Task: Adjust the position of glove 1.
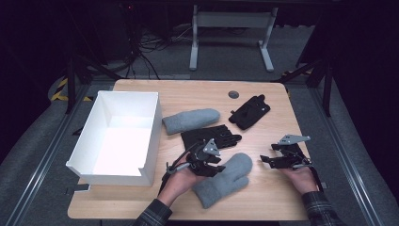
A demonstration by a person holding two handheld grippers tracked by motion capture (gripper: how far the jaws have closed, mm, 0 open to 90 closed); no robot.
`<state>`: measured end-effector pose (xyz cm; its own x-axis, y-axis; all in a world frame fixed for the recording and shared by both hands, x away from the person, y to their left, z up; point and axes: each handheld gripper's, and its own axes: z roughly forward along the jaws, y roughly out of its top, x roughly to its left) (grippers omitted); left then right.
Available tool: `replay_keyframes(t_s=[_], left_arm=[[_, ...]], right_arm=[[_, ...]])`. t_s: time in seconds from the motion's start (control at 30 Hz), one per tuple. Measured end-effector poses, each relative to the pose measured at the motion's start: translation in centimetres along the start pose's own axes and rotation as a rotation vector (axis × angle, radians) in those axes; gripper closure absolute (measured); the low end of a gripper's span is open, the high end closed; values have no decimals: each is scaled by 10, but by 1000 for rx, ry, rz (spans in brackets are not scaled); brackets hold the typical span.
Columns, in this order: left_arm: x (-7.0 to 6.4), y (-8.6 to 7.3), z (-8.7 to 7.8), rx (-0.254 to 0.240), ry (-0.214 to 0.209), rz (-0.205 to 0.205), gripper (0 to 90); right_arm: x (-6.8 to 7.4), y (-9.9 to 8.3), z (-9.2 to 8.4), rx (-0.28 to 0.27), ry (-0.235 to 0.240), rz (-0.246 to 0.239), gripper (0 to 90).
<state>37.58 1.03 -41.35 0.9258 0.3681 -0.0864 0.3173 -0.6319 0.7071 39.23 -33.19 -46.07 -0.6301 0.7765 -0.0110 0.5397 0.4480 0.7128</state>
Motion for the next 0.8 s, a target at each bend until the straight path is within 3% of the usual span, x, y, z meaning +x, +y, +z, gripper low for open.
replay_keyframes(t_s=[0.17, 0.3, 0.57, 0.8], left_arm=[[21, 8, -2, 1, 66, 6, 546], [42, 13, -2, -6, 103, -4, 533], [79, 22, -6, -38, 181, -70, 545], [112, 25, 0, -10, 250, -122, 528]], right_arm=[[0, -1, 2, -2, -5, -6, 257], [0, -2, 2, -4, -10, -12, 247], [0, -3, 3, -12, -13, -12, 233], [1, -4, 3, -22, -15, -12, 225]])
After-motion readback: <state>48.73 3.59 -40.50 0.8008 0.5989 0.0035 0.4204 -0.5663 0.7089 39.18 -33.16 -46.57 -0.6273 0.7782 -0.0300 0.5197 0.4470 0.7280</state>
